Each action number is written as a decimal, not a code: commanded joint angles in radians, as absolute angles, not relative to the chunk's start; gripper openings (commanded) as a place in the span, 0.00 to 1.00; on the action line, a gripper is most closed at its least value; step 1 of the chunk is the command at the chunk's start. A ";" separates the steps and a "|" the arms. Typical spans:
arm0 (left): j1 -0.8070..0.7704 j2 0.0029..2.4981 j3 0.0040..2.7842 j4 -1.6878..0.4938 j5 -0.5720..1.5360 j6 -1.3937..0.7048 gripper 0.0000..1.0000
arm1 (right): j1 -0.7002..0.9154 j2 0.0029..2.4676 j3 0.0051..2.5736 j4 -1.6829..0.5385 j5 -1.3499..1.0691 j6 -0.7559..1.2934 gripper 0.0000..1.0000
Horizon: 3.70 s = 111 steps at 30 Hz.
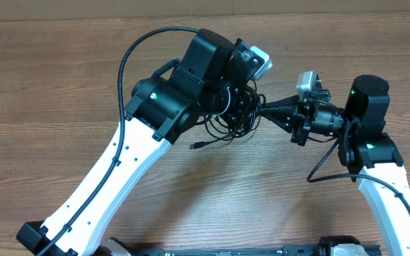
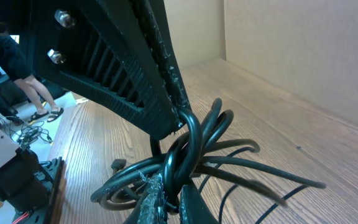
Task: Untangle cables
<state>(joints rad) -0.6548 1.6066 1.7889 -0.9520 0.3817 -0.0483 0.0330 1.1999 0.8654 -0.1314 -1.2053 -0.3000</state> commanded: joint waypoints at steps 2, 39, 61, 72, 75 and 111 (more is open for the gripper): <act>-0.662 1.604 1.804 -0.901 0.392 -0.068 0.04 | 0.045 1.190 0.885 -0.128 -1.237 -0.270 0.04; -0.662 1.604 1.803 -0.990 0.300 0.008 0.04 | 0.045 1.190 0.885 -0.121 -1.161 -0.253 0.75; -0.662 1.604 1.804 -0.989 0.417 0.132 0.04 | 0.045 1.190 0.885 -0.105 -1.132 -0.253 0.31; -0.663 1.604 1.804 -0.994 0.476 0.180 0.04 | 0.045 1.190 0.885 -0.113 -1.118 -0.253 0.04; -0.663 1.604 1.804 -0.994 0.476 0.180 0.04 | 0.045 1.190 0.885 -0.114 -1.119 -0.253 0.08; -0.662 1.604 1.804 -1.000 0.543 0.179 0.04 | 0.044 1.190 0.885 -0.050 -0.577 -0.187 0.04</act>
<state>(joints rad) -0.6605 1.6169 1.7821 -1.0004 0.5098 0.1612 0.0463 1.1934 0.8833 -0.0822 -0.6998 -0.1986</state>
